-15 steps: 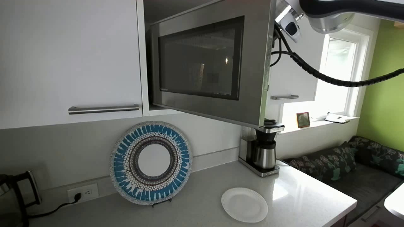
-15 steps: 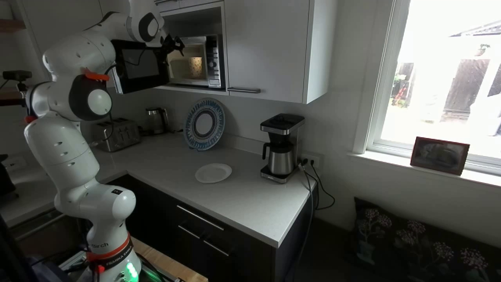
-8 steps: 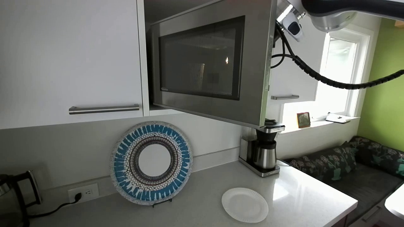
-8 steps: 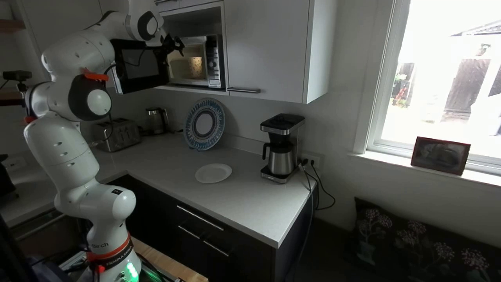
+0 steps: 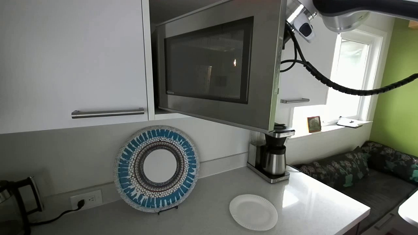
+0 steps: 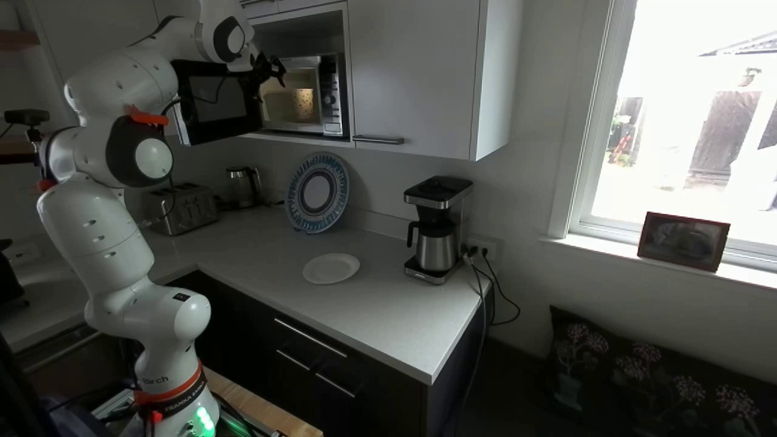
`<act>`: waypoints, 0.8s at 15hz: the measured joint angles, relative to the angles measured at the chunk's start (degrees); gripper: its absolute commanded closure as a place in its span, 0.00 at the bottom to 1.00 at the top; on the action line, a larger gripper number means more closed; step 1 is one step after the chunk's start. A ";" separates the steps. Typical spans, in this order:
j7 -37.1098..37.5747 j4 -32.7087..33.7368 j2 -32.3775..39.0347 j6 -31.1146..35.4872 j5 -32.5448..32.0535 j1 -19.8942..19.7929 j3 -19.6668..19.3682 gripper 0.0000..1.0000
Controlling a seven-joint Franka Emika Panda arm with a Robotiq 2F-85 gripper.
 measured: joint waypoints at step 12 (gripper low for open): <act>-32.79 11.15 3.23 -14.77 -3.68 -4.34 1.36 0.00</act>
